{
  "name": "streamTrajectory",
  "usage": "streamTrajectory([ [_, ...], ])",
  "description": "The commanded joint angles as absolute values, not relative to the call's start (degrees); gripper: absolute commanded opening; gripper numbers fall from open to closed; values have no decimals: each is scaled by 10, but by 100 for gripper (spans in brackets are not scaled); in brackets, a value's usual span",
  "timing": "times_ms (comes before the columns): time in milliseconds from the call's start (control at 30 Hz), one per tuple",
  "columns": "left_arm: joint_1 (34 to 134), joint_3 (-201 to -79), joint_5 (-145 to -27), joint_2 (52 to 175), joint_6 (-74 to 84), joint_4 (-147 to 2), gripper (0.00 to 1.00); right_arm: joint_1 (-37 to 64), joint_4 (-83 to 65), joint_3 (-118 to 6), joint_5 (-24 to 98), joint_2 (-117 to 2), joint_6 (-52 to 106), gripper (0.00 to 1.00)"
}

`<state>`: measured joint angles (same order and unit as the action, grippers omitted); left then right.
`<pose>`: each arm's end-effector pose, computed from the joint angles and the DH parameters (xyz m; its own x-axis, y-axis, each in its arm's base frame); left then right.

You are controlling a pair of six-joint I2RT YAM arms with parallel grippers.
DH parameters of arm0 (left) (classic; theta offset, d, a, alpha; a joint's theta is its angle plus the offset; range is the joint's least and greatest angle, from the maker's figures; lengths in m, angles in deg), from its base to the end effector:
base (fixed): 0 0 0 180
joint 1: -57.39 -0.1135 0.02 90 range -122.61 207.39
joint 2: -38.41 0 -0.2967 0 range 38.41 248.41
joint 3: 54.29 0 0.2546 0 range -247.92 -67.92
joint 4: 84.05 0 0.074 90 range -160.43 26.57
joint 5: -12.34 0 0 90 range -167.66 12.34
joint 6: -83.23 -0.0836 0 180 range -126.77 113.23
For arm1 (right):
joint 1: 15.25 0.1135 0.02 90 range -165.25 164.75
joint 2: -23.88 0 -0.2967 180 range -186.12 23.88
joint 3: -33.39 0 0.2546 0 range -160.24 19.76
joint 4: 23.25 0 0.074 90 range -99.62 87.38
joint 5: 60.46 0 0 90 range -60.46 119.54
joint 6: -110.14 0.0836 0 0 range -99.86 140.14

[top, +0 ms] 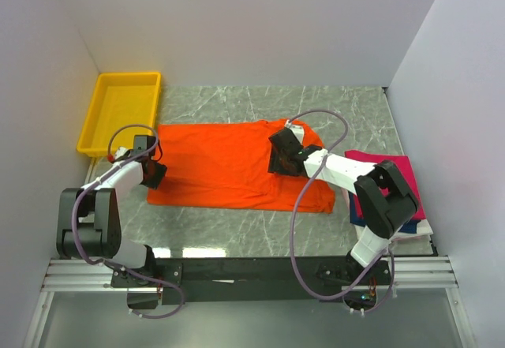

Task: Fold and stack the t-shirts
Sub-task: Fold the tshirt

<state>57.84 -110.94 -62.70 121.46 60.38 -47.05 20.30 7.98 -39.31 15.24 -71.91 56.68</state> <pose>0.2816 0.0194 0.1564 -0.2477 -0.8884 -0.3866 -0.8659 0.3820 -0.3230 0.3167 0.2010 0.1829 -0.7966 0.1398 -0.5881 0.0350 0.9819 0.1861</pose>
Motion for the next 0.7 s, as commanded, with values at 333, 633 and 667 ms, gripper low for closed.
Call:
streamTrajectory([
  [333,550,-1136,-616,1219,597,-457,38,209,78,-421,111,-753,578,59],
  [633,543,-1140,-627,1216,587,-458,32,208,73,-417,102,-733,578,58],
  [667,542,-1138,-628,1215,587,-458,32,208,73,-415,101,-731,579,60],
])
